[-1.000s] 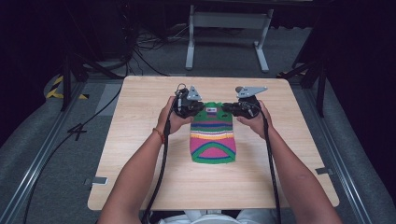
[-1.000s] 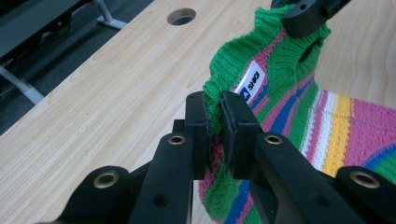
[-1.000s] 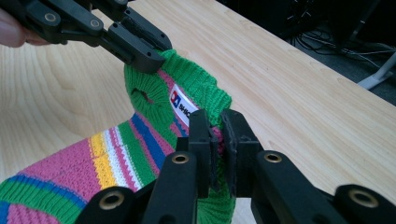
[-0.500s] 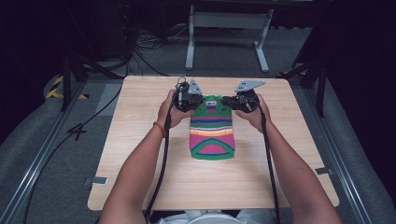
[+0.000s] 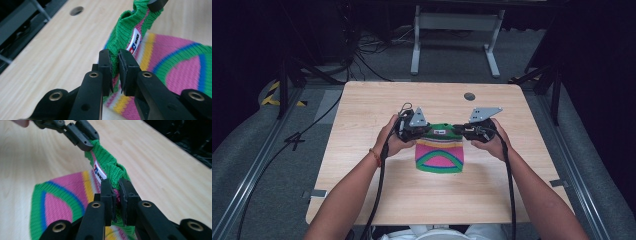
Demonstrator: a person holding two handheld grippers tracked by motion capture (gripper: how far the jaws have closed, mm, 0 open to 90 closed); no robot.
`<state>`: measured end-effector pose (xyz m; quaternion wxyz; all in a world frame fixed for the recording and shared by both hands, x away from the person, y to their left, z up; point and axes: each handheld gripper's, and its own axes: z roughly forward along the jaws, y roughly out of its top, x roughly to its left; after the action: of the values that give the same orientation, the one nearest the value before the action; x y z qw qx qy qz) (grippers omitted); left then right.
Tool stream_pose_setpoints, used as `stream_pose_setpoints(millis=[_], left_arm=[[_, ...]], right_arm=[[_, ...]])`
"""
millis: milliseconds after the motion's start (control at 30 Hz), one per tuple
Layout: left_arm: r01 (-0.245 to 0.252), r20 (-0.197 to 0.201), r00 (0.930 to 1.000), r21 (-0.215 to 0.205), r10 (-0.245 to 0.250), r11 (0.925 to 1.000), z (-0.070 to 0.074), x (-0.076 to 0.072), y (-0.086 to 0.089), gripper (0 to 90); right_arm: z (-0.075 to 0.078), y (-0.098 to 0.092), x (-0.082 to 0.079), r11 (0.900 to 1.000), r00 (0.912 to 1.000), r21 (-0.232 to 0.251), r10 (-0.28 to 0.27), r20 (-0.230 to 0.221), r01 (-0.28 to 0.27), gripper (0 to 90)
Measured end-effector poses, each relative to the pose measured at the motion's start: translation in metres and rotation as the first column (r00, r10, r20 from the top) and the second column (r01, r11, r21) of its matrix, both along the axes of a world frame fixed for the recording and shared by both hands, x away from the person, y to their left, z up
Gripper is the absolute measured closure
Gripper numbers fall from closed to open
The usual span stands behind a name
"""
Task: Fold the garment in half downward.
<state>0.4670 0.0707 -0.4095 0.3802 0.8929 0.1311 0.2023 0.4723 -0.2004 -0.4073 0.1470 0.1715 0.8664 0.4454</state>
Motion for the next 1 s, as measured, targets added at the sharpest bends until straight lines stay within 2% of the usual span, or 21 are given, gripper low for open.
stream_pose_setpoints(millis=[33,100,167,300,433,533,600,667,700,800,833,933,1000], left_arm=[[0.000,0.000,1.0000,0.000,0.000,1.0000,0.000,0.000,0.000,81.3],[0.029,-0.013,0.9995,0.026,-0.029,0.9992,-0.006,-0.009,-0.003,81.3],[0.035,-0.020,0.9992,0.020,-0.035,0.9992,-0.008,-0.012,-0.004,81.3],[0.064,-0.041,0.9972,0.042,-0.063,0.9970,-0.016,-0.022,-0.003,81.5],[0.088,-0.065,0.9942,0.041,-0.086,0.9952,-0.022,-0.029,-0.002,81.8],[0.115,-0.083,0.9904,0.059,-0.110,0.9916,-0.030,-0.035,-0.004,81.9],[0.142,-0.096,0.9864,0.096,-0.133,0.9851,-0.037,-0.041,-0.006,81.9],[0.146,-0.103,0.9854,0.103,-0.135,0.9840,-0.040,-0.042,-0.006,81.9],[0.148,-0.110,0.9846,0.109,-0.136,0.9829,-0.042,-0.044,-0.006,81.9],[0.165,-0.132,0.9803,0.137,-0.147,0.9767,-0.050,-0.047,-0.006,81.6],[0.177,-0.144,0.9771,0.139,-0.157,0.9743,-0.053,-0.050,-0.005,81.4],[0.178,-0.154,0.9755,0.130,-0.157,0.9754,-0.053,-0.051,-0.004,80.3],[0.188,-0.160,0.9731,0.137,-0.165,0.9725,-0.052,-0.051,-0.002,78.4]], right_arm=[[0.000,0.000,0.000,1.000,1.0000,0.000,0.000,0.000,0.000,82.4],[-0.006,-0.002,-0.008,1.000,0.9996,-0.004,0.021,-0.018,-0.021,82.5],[-0.008,-0.002,-0.011,1.000,0.9996,-0.013,0.025,-0.016,-0.025,82.5],[-0.014,-0.005,-0.026,0.998,0.9980,-0.016,0.054,-0.032,-0.055,82.6],[-0.018,-0.009,-0.033,0.998,0.9972,-0.015,0.061,-0.044,-0.062,82.4],[-0.025,-0.011,-0.041,0.996,0.9955,-0.041,0.075,-0.056,-0.078,82.2],[-0.032,-0.010,-0.049,0.993,0.9928,-0.065,0.091,-0.078,-0.096,81.6],[-0.036,-0.008,-0.054,0.989,0.9911,-0.098,0.107,-0.080,-0.114,80.9],[-0.036,-0.008,-0.054,0.989,0.9911,-0.098,0.107,-0.080,-0.114,80.9],[-0.045,-0.005,-0.063,0.982,0.9874,-0.134,0.125,-0.098,-0.137,80.3],[-0.046,-0.004,-0.065,0.981,0.9868,-0.138,0.124,-0.104,-0.138,79.9],[-0.051,-0.003,-0.070,0.977,0.9871,-0.164,0.122,-0.103,-0.138,78.4],[-0.051,-0.003,-0.071,0.975,0.9871,-0.171,0.122,-0.103,-0.139,78.4]])
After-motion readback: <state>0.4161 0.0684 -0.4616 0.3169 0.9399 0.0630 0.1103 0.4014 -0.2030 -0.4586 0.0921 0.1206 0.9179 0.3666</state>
